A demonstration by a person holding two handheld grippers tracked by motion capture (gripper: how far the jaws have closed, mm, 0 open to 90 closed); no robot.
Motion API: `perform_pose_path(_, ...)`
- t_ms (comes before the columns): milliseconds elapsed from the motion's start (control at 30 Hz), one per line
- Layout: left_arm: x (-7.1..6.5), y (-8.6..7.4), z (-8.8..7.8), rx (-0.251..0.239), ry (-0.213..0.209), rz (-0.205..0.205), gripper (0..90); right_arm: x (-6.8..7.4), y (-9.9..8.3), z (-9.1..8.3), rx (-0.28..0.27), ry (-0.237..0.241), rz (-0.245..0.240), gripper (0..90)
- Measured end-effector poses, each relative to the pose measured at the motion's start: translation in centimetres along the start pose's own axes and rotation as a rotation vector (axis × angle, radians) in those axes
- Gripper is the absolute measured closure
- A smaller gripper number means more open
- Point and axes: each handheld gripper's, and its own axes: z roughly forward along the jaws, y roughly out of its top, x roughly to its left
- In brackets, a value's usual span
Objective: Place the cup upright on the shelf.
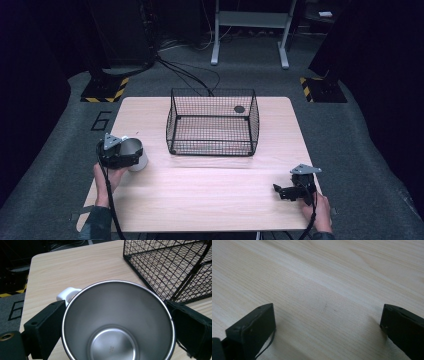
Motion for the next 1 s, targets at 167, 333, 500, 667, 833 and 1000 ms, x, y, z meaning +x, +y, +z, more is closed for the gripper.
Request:
perform_pose_path(167,0.1,0.0,-0.1,0.001,-0.020,0.001,6.6,0.0,0.0,0.0,0.000,0.000,0.002,0.0)
perform_pose_path(333,0.1,0.0,-0.3,-0.005,-0.035,0.001,6.6,0.0,0.0,0.0,0.000,0.000,0.000,0.0)
perform_pose_path(500,0.0,0.3,-0.7,-0.015,-0.046,0.008,6.6,0.0,0.0,0.0,0.000,0.000,0.000,0.0)
perform_pose_path(667,-0.2,0.5,-1.4,-0.021,-0.059,0.023,6.6,0.0,0.0,0.0,0.000,0.000,0.000,0.0)
perform_pose_path(833,-0.4,0.7,-2.0,-0.031,-0.068,0.040,6.6,0.0,0.0,0.0,0.000,0.000,0.000,0.0)
perform_pose_path(1000,-0.6,0.8,-2.7,-0.040,-0.089,0.044,6.6,0.0,0.0,0.0,0.000,0.000,0.000,0.0)
